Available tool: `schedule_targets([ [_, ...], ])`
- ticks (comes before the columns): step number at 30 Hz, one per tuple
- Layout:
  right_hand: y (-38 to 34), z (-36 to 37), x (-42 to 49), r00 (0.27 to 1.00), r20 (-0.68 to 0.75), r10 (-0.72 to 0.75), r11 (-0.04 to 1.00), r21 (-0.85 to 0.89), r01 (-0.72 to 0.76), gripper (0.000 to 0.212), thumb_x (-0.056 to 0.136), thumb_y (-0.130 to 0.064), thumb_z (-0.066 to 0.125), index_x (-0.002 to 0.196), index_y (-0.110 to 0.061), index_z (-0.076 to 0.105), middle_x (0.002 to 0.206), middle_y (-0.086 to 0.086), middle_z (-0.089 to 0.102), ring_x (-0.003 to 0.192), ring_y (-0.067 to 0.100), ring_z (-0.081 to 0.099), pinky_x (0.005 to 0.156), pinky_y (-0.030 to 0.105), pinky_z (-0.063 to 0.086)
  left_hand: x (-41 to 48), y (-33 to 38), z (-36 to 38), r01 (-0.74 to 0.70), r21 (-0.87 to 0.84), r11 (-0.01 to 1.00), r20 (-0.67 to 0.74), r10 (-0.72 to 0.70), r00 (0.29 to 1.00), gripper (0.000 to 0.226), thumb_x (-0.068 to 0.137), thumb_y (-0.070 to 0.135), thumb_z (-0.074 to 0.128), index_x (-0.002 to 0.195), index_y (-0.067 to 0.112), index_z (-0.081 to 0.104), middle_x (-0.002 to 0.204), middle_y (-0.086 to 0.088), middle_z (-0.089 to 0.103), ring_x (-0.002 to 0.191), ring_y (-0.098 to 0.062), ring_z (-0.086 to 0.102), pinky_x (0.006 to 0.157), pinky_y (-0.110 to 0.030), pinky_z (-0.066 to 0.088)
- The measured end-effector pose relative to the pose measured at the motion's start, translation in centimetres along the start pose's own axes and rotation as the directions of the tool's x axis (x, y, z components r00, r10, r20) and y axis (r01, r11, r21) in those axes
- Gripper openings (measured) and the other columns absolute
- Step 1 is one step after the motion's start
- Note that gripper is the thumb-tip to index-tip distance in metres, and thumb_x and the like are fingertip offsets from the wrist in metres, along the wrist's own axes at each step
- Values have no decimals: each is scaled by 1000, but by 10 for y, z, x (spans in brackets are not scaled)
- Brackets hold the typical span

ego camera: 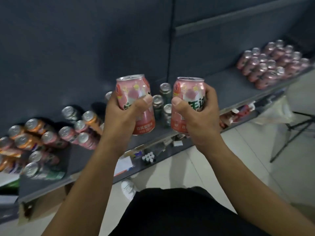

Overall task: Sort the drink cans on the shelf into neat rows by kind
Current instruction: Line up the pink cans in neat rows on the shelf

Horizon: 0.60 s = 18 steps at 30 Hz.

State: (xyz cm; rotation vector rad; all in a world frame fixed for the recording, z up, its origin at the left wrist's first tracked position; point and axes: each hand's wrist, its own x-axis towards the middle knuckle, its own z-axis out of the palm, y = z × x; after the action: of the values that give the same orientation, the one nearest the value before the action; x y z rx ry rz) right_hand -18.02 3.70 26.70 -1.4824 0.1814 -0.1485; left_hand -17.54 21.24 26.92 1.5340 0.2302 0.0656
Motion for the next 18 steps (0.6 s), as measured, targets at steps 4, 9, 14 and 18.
schedule_targets([
  [4,-23,-66,1,986,-105,-129,991,-41,125,54,84,-7,81,127,-14,49,97,-15,62,83,-4,65,74,17,53,-12,6,68,-36,-5,999,128,36,991,59,59,48,81,111,29,62,100,7,75,92,-13,74,76,-32,62],
  [9,-37,-134,-2,946,-251,-204,978,-87,188,54,83,-8,82,127,-13,50,101,-10,62,84,0,64,76,17,52,-15,12,139,-70,-21,997,286,74,955,59,60,47,79,113,28,61,97,9,73,90,-10,71,79,-32,59],
  [14,-33,-175,3,915,-365,-171,985,-80,152,54,83,-11,83,127,-15,52,101,-11,62,84,0,65,75,18,53,-9,11,188,-60,-14,998,399,60,915,54,61,49,76,110,32,62,93,14,74,88,-6,72,73,-22,57],
  [18,-28,-199,22,890,-440,-120,993,-48,110,56,82,-15,84,128,-17,52,102,-12,65,87,2,67,77,20,55,7,4,227,18,-4,1000,429,-15,903,51,61,54,74,105,31,66,93,10,76,87,-11,75,68,-21,57],
])
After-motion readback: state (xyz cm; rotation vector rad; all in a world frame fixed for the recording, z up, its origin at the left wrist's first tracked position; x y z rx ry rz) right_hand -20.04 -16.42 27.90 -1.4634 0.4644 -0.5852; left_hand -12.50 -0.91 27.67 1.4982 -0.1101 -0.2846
